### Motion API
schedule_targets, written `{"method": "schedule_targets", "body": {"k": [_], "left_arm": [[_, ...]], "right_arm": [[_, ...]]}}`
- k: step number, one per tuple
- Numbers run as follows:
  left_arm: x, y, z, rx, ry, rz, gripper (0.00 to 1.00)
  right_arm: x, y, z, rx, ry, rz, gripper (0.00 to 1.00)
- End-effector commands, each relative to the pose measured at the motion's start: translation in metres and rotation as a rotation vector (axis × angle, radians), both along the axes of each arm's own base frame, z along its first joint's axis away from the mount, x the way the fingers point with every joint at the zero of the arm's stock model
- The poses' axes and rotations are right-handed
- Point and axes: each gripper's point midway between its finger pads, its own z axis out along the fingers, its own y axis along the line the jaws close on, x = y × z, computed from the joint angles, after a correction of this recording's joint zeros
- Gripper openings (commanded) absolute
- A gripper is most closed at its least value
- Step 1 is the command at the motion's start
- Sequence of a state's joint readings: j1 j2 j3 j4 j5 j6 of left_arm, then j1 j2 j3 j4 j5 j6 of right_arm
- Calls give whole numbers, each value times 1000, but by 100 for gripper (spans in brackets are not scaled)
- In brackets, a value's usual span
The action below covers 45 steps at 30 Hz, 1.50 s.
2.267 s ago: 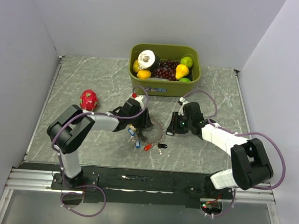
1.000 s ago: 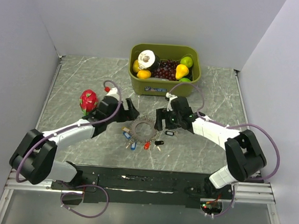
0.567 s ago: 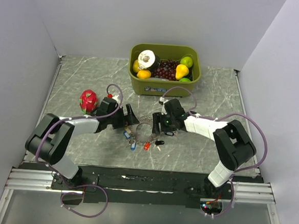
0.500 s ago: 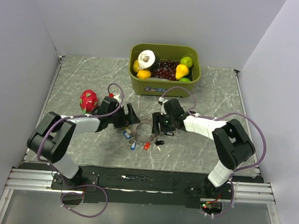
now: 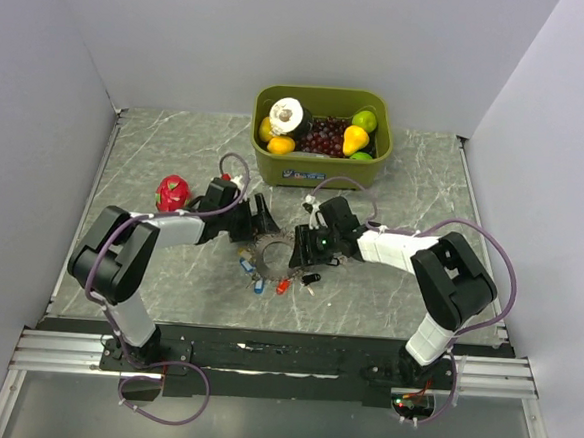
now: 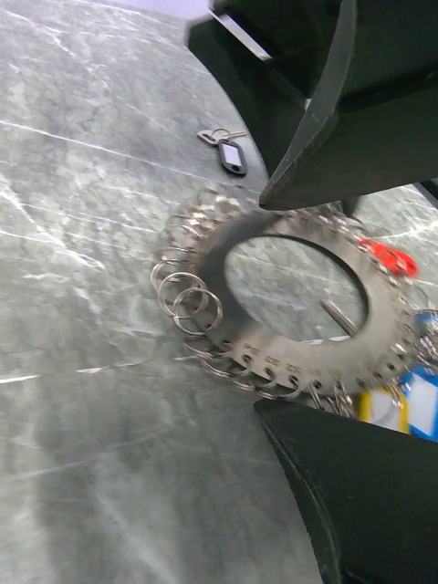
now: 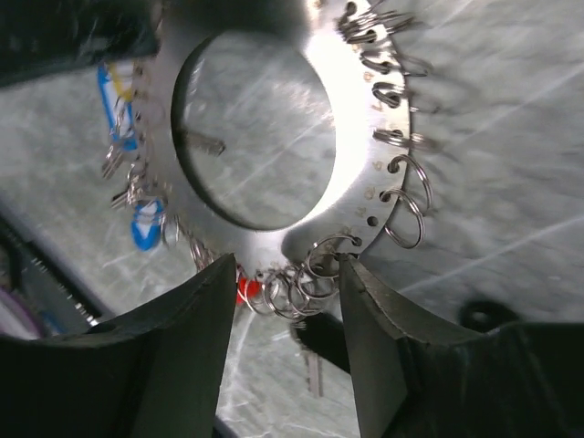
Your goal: Put the keys on the keyring
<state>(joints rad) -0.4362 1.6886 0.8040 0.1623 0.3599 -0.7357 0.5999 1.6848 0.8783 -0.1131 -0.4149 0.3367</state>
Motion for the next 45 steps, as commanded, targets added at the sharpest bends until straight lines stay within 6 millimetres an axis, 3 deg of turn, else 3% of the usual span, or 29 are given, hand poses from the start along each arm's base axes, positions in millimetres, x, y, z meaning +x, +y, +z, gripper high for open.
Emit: {"method": "schedule_targets", "body": {"k": [1, 7, 10, 12, 13, 14, 16, 21, 28, 33, 38, 45], "left_arm": [[25, -5, 22, 23, -58, 5, 91], [42, 11, 43, 128, -113, 59, 96], [42, 23, 57, 165, -166, 96, 99], [40, 25, 74, 148, -227, 96, 96], [33, 28, 70, 149, -226, 90, 96], [29, 31, 75, 146, -245, 89, 96], [21, 38, 68, 165, -234, 98, 96], [1, 60, 62, 198, -243, 120, 96], [-15, 76, 72, 193, -281, 146, 96], [-19, 68, 61, 163, -229, 116, 99], [-18, 66, 37, 186, -165, 109, 95], [-17, 50, 23, 128, -132, 51, 89]], "right_arm": [[-15, 28, 16, 164, 27, 53, 56], [-15, 30, 13, 157, 40, -7, 57], [1, 21, 33, 121, -66, -55, 63], [11, 11, 48, 81, -152, -91, 75], [17, 8, 62, 82, -201, -108, 78], [22, 1, 65, 51, -239, -125, 85], [28, -5, 78, 38, -292, -145, 99], [37, -14, 88, -15, -344, -158, 100], [27, -13, 88, 39, -356, -149, 100], [21, -12, 77, 15, -313, -134, 100], [15, -12, 70, -27, -315, -110, 98], [13, -7, 58, -22, -277, -86, 91]]}}
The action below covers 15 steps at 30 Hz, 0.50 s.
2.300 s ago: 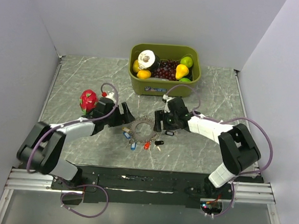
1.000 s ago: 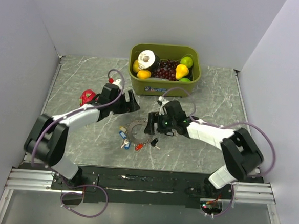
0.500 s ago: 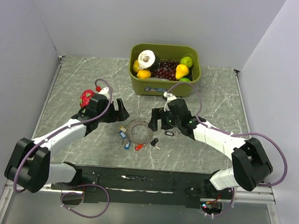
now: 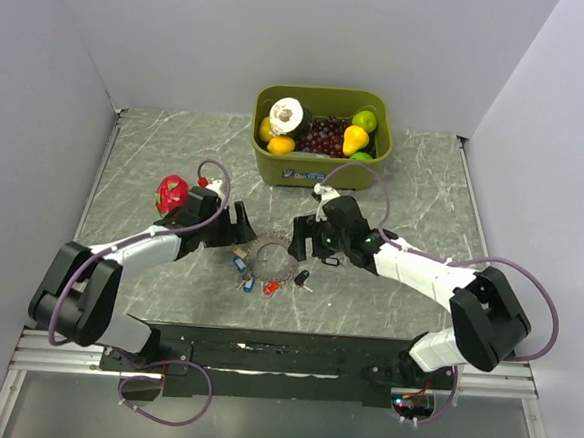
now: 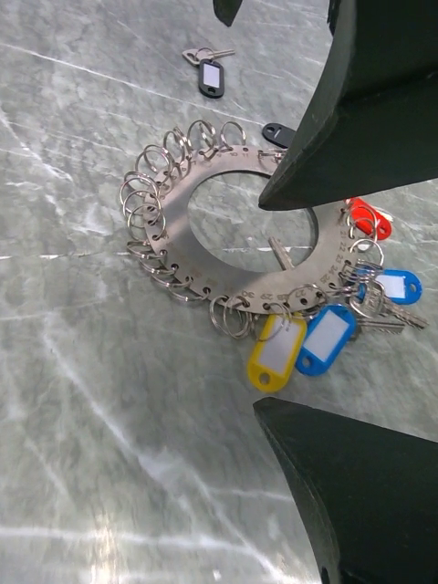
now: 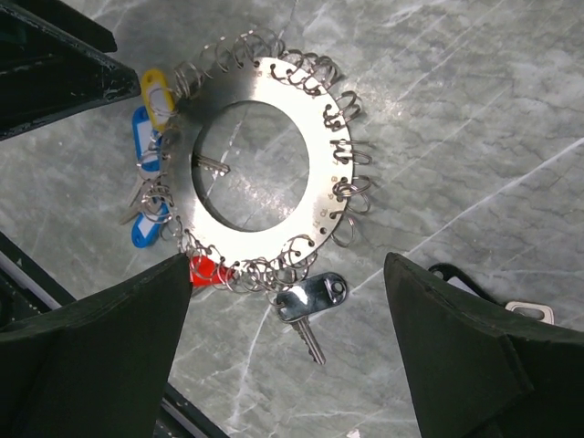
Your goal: Put the keys on the keyring
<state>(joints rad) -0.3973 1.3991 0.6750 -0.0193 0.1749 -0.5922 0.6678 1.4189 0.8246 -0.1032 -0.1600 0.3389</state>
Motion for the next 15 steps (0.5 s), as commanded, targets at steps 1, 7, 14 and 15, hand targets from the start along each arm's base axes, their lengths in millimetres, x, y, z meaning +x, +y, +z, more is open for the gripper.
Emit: {"method": "schedule_targets", "body": {"k": [1, 7, 14, 15], "left_arm": [[6, -15, 4, -72, -19, -39, 89], [4, -22, -9, -97, 20, -64, 84], [0, -28, -22, -115, 55, -87, 78], [2, -27, -23, -114, 55, -85, 76]], "right_arm": [[-2, 6, -12, -5, 32, 23, 89], [-4, 12, -25, 18, 95, 23, 78], [-9, 18, -35, 43, 146, 29, 58], [-8, 17, -37, 39, 150, 24, 57]]}}
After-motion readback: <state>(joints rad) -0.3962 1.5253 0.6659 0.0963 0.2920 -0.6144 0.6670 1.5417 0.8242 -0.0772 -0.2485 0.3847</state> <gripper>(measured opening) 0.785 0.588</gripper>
